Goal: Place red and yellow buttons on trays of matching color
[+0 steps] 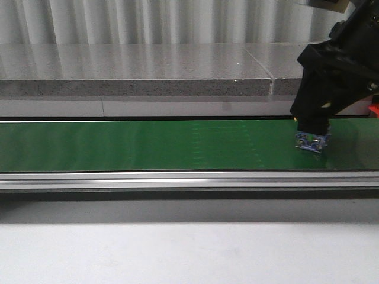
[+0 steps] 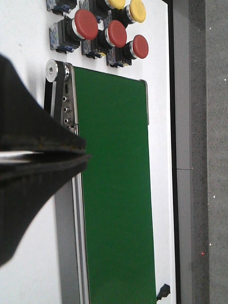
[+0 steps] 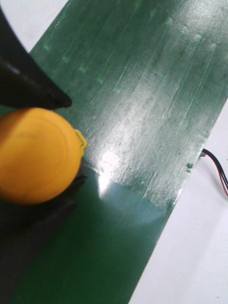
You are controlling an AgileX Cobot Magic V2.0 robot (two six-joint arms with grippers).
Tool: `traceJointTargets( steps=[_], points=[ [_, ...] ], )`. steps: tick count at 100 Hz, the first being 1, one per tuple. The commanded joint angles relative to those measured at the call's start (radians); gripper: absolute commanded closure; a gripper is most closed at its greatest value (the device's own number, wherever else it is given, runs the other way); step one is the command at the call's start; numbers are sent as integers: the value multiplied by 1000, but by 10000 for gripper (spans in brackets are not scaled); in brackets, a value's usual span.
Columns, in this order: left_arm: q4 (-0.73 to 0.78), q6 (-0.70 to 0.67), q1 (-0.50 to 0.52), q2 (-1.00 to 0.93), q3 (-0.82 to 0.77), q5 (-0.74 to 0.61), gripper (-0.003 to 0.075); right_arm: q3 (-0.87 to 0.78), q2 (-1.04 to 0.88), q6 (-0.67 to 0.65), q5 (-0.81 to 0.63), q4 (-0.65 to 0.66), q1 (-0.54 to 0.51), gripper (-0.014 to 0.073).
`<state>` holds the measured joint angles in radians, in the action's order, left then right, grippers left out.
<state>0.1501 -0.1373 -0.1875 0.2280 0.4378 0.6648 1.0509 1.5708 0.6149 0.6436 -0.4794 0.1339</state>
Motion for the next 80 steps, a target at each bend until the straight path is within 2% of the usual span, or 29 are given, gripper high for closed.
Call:
traceJointTargets(
  steps=[1,8,17,45,60,80],
  points=[
    [-3,-2,-10,11,23,-83,741,25,-27,11,-33,-30,2,327],
    [-3,-2,-10,11,23,-83,741,25,-27,11,-32,-30,2,412],
    [-3,-2,-10,11,23,-83,741,26,-32,10,-30,-29,0,470],
    [-3,-2,-10,11,23,-83,741,26,-131,-61,9,24,-35,473],
    [-3,-2,-10,11,23,-83,741,26,-209,-183,40,107,-122,473],
    [-3,-2,-10,11,23,-83,741,26,-269,-350,74,222,-331,473]
  ],
)
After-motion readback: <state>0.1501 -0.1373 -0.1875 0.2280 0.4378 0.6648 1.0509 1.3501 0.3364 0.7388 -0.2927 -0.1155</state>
